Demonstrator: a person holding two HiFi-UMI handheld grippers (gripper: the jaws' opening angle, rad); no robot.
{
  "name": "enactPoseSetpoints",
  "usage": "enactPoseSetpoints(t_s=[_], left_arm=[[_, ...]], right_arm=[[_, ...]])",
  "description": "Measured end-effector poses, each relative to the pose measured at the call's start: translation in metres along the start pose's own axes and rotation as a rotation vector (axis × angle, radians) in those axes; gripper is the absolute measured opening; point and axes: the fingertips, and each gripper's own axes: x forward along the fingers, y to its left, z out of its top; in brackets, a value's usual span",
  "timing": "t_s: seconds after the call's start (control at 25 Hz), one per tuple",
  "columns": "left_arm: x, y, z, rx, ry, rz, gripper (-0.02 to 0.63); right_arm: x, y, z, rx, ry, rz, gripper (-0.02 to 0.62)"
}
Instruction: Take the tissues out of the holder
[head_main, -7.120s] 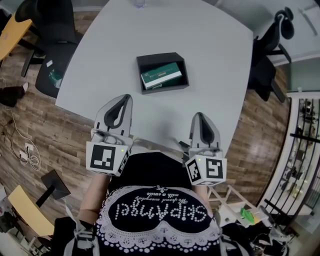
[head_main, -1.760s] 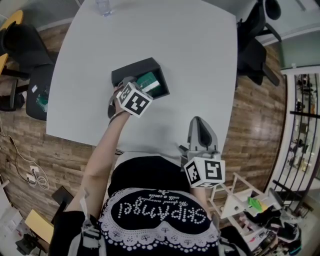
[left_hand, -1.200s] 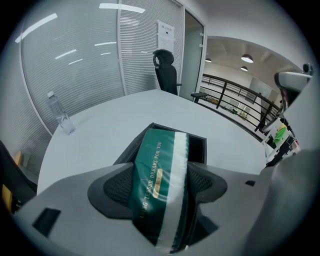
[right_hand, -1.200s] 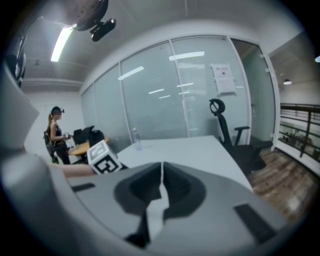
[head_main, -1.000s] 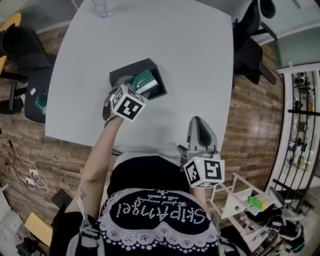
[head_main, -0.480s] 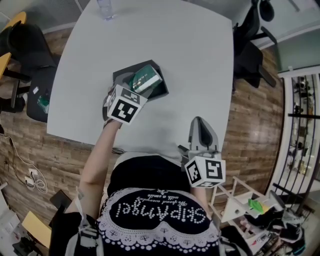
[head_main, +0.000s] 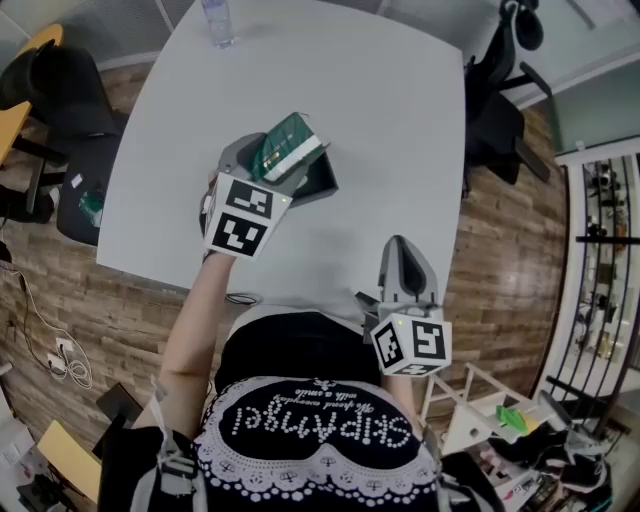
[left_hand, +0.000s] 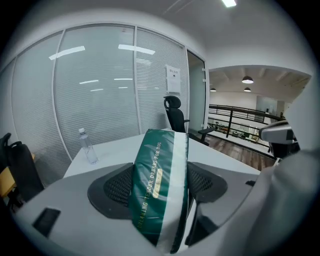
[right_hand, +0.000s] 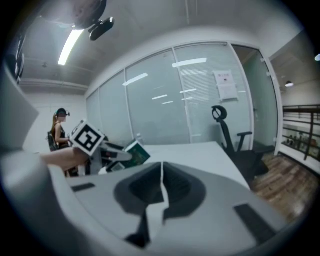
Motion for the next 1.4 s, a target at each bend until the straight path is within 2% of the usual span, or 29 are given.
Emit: enactPoseSetpoints(t_s=[0.72, 1.04, 1.4], left_arm=[[-0.071, 0.005, 0.074, 0.003, -0.276, 0.084, 0.345], [-0.103, 0.007, 0.086, -0.039, -0.368, 0.119, 0.345], [-0.144, 0.004, 0.08, -0.095, -0.43, 0.166, 0.345]], right_arm=[[-0.005, 0.002, 0.011, -0.016, -0.04, 0.018, 0.034], [-0.005, -0.001, 0.018, -0.021, -0.058, 0.013, 0.034], [-0.008, -0.005, 0.025, -0.02, -0.083, 0.005, 0.034]])
